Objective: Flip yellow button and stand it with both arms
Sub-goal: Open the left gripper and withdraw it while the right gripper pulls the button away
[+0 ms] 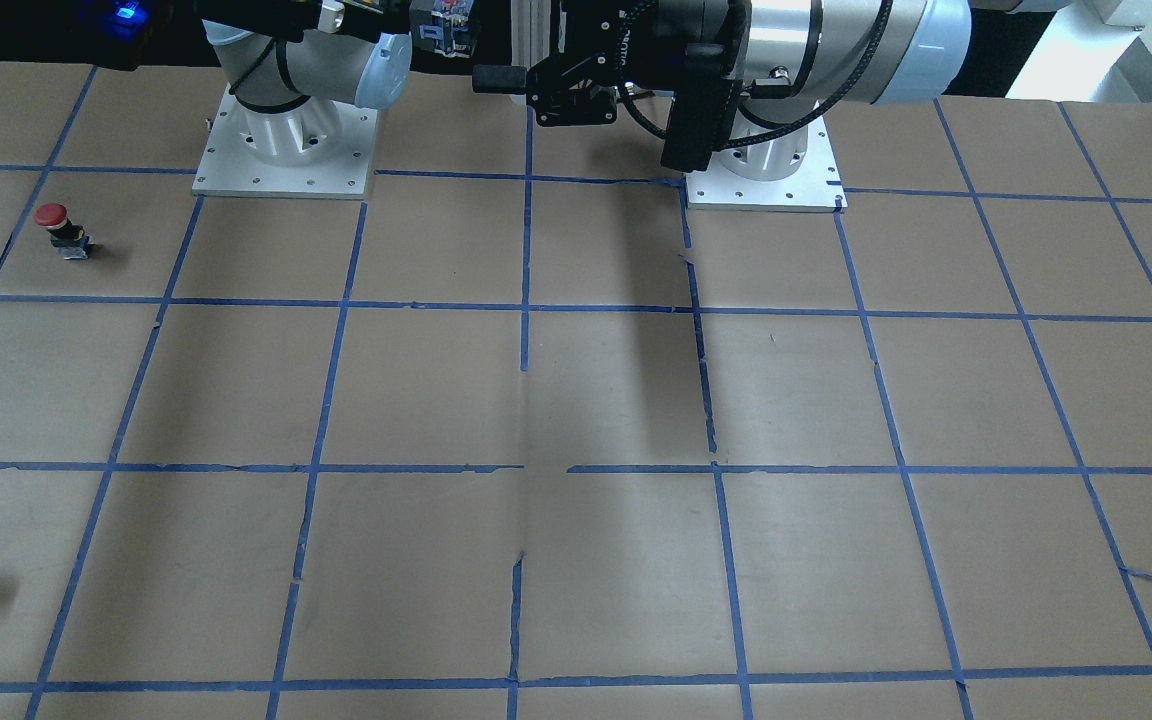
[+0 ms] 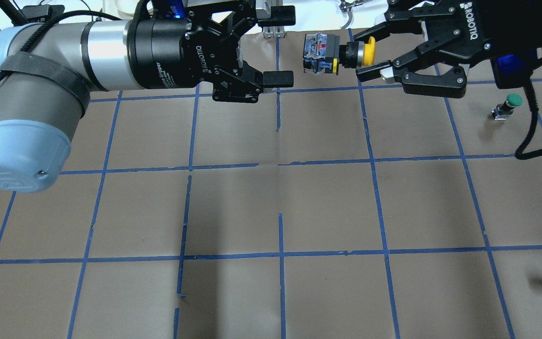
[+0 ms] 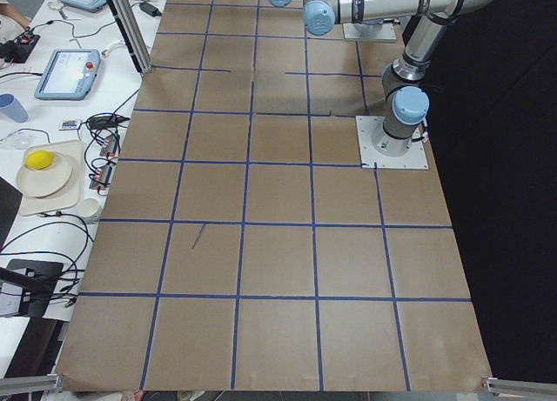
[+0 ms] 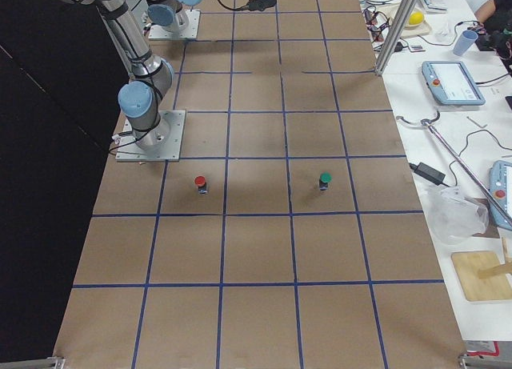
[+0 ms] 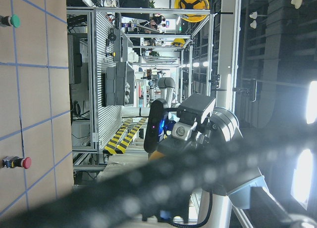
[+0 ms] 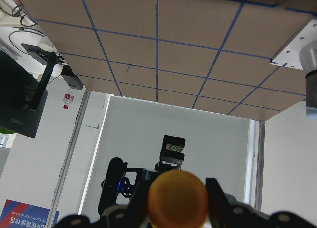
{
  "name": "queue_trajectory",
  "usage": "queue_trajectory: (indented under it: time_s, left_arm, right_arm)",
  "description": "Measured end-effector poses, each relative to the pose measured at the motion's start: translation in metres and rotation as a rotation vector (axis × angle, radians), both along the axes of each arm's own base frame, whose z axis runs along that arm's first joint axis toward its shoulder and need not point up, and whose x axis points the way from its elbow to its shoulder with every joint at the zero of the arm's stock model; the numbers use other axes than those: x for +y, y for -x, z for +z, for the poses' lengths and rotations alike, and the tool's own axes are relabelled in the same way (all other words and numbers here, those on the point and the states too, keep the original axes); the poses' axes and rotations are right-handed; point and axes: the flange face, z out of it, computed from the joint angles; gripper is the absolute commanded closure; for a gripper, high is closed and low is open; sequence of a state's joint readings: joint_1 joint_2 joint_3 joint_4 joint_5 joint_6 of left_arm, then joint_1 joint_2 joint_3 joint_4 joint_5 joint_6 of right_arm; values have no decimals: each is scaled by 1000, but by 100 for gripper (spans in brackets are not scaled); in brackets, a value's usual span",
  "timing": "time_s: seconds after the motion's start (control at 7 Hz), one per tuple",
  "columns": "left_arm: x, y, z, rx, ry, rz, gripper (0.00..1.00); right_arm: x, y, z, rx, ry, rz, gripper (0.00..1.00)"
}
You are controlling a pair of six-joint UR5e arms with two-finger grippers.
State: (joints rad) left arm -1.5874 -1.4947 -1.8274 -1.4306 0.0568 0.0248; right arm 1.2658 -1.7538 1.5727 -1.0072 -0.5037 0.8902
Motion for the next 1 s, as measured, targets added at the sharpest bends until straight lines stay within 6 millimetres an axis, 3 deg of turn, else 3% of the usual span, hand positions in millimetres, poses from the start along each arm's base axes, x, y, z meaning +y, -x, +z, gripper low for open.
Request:
queue_trajectory:
  time_s: [0.14, 0.43, 1.0]
  left_arm:
    - [-3, -2, -5, -98, 15, 7, 0]
    - [-11, -11, -33, -409, 46, 42, 0]
    - [-24, -46, -62, -1049, 89, 82, 1]
  right_arm:
    - [-6, 18, -2, 49, 31, -14, 73]
    - [-5, 40, -13, 223, 128, 85, 73]
    - [10, 79, -40, 644, 363, 617, 73]
